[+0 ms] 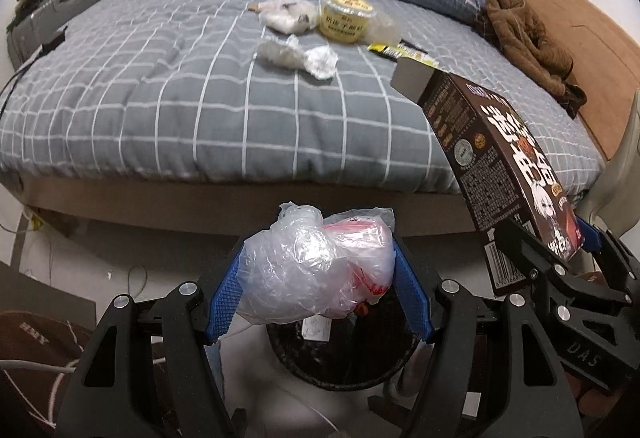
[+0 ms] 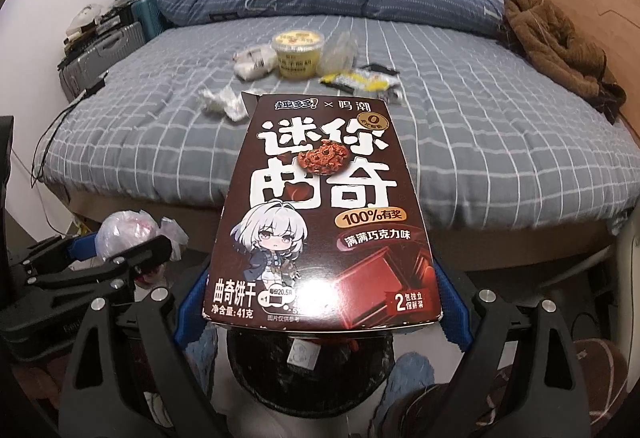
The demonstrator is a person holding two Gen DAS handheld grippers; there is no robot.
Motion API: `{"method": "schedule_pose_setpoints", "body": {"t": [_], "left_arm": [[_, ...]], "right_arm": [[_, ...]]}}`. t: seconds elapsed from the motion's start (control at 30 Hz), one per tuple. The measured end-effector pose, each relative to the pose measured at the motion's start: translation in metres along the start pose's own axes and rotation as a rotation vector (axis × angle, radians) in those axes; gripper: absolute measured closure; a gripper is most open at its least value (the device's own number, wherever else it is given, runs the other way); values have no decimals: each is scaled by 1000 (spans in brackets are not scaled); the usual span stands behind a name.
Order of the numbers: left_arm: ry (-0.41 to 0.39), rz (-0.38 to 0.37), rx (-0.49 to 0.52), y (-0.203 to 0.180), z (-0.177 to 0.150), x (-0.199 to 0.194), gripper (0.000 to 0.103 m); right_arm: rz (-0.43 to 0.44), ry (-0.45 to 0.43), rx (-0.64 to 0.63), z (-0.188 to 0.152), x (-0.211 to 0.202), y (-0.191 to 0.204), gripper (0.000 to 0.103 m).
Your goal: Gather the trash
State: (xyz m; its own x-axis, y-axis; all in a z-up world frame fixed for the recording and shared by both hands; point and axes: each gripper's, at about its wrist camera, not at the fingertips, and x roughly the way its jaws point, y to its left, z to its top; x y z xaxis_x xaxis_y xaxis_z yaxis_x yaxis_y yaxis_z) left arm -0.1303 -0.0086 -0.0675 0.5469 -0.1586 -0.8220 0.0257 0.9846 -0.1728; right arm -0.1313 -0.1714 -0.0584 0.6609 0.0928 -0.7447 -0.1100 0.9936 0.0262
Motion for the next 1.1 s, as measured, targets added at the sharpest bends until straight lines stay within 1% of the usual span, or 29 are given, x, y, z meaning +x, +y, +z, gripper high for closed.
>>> {"method": "schedule_pose_setpoints", "body": {"t": [0.2, 0.33, 0.5, 0.6, 0.8, 0.97, 1.1], "left_arm": [[41, 2, 6, 2, -12, 18, 37], [82, -4, 2, 6, -20, 39, 37], [123, -1, 15, 7, -26, 62, 37], [146, 0, 17, 9, -29, 74, 37], [167, 21, 26, 19, -33, 92, 37], [186, 44, 5, 36, -40, 98, 37], [192, 66, -9, 44, -44, 101, 37]], "right_arm": [[-13, 55, -2, -16, 19, -4, 16], [-18, 106, -6, -27, 38, -7, 16], [-1, 157, 10, -41, 62, -12, 16], [3, 183, -6, -49, 71, -9, 16], [30, 257, -15, -60, 90, -4, 16], [54, 328, -14, -67, 109, 6, 16], [64, 351, -36, -68, 118, 18, 16]]}}
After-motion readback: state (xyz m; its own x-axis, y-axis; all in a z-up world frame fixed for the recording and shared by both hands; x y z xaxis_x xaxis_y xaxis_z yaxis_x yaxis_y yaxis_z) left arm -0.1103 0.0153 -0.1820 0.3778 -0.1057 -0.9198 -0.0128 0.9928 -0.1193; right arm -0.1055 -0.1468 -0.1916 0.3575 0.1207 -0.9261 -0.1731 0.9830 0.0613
